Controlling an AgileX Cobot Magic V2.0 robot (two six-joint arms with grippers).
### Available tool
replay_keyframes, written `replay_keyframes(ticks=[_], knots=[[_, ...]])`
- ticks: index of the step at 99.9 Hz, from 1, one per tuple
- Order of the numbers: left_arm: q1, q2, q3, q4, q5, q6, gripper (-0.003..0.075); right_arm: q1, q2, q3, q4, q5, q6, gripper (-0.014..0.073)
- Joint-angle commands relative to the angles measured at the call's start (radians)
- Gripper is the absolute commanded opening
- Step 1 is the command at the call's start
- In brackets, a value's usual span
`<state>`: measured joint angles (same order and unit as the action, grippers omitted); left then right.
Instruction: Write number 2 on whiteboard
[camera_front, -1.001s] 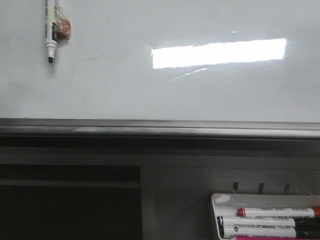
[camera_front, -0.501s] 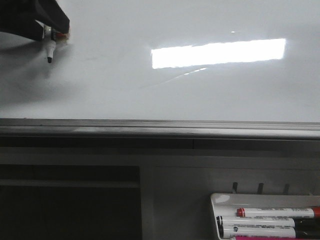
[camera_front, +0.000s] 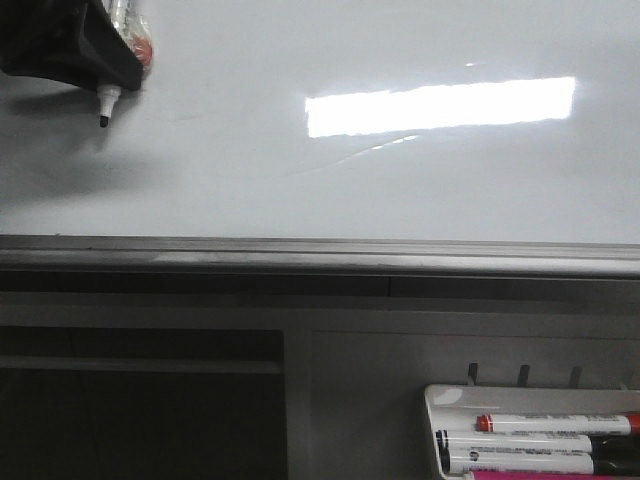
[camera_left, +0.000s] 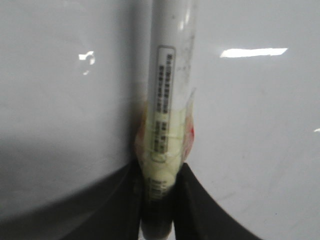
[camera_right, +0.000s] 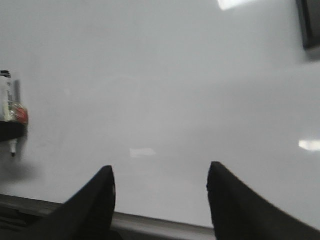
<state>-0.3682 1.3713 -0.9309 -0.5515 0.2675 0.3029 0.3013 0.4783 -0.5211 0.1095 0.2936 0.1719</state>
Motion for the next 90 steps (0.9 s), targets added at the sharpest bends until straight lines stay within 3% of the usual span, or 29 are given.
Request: replay_keyframes(ticks=[1, 13, 33, 44, 60, 90], knots=[[-0.012, -0.074, -0.028, 0.003, -0.03, 0.021, -0.002, 0.049, 0.033, -0.099, -0.002, -0.066, -0.075, 0.0368], [-0.049, -0.192, -0.028, 0.011, 0.09, 0.155, -0.002, 0.176, 0.117, -0.235, -0.002, -0.035, -0.172, 0.0368], [-0.131, -0.399, -0.028, 0.015, 0.504, 0.56, -0.002, 0.485, 0.371, -0.464, -0.002, 0.096, -0.352, 0.037], [-0.147, -0.492, -0.028, 0.031, 0.628, 0.706, -0.002, 0.636, 0.51, -0.547, -0.052, 0.107, -0.408, 0.0372], [-0.15, -0.623, -0.028, 0.134, 0.645, 0.759, -0.002, 0.771, 0.665, -0.646, -0.135, 0.147, -0.408, 0.0389], [-0.15, -0.701, -0.028, 0.174, 0.767, 0.77, -0.002, 0.826, 0.727, -0.709, -0.122, 0.066, -0.408, 0.04]])
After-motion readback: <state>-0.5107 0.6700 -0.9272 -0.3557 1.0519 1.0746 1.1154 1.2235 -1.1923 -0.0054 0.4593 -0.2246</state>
